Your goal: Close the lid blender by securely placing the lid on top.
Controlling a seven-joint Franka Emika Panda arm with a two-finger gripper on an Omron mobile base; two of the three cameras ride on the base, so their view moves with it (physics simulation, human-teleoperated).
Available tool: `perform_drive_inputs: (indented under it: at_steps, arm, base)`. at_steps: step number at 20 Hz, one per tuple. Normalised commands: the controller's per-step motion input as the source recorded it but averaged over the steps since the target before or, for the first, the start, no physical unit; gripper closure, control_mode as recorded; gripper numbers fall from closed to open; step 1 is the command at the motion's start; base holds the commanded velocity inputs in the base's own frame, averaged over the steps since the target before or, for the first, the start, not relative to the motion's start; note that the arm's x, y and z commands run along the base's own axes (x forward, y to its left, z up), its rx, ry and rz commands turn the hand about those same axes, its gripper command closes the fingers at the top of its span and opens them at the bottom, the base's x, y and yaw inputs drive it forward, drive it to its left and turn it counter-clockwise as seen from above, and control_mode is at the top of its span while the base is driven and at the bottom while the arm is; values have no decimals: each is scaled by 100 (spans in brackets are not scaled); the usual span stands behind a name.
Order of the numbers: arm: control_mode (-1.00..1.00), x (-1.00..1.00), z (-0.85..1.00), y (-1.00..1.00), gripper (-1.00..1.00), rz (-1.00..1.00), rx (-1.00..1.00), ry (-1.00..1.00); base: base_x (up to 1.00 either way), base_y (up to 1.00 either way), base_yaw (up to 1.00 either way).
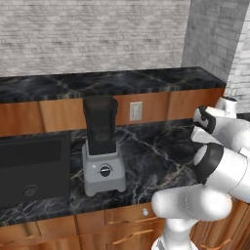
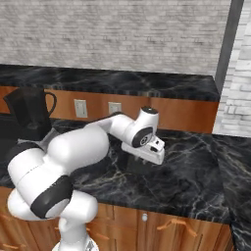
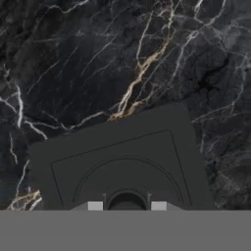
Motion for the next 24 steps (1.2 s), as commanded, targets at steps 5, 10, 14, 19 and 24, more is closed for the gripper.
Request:
perform_drive_inputs:
  at_steps: [5,10,14,19,24]
  arm:
    - [-100,-26,85,30,100,0,0,-25]
    - [-100,-64,17,12,100,0,0,-34]
    - [-100,-37,96,35,100,-7,0,-27]
    - [-100,-31,100,38,100,-7,-1,-15]
    - [-100,-27,100,30,100,-3,0,-7]
  base:
    - [0,0,0]
    - [0,0,0]
    - [0,0,0]
    - [0,0,0]
    - [0,0,0]
